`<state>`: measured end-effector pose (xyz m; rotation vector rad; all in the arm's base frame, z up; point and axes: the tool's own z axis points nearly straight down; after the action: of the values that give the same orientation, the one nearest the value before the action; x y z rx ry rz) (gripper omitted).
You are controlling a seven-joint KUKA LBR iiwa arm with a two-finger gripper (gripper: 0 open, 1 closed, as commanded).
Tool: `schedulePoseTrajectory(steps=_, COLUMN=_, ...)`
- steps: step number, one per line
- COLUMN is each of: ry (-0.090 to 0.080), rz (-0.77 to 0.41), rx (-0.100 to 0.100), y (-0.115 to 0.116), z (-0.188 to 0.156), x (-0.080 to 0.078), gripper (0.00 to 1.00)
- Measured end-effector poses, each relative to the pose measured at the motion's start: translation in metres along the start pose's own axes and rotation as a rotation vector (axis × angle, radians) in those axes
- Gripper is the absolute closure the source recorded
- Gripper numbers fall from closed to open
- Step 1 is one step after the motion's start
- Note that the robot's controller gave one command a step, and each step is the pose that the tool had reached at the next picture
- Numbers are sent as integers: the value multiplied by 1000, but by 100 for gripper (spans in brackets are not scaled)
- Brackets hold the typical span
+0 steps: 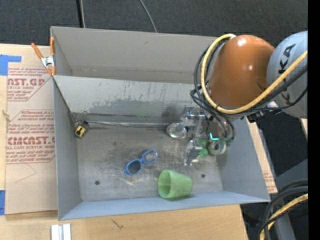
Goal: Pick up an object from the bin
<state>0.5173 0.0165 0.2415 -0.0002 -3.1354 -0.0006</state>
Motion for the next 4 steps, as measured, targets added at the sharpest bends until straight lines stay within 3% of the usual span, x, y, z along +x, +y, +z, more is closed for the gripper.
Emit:
schedulePoseTrajectory(steps=1, ry=-14, rz=-256, rx=1, y=99, z=170, x=-15, gripper=0)
schedulePoseTrajectory(steps=2, ry=-9, rz=-234, rx=1, y=68, z=140, x=-10, gripper=0)
schedulePoseTrajectory(steps=3, ry=-8, rz=-127, rx=1, y=54, z=141, x=-24, gripper=0)
schedulePoseTrajectory(steps=4, ry=-15, rz=-289, rx=3, y=71, z=168, x=-33, gripper=0)
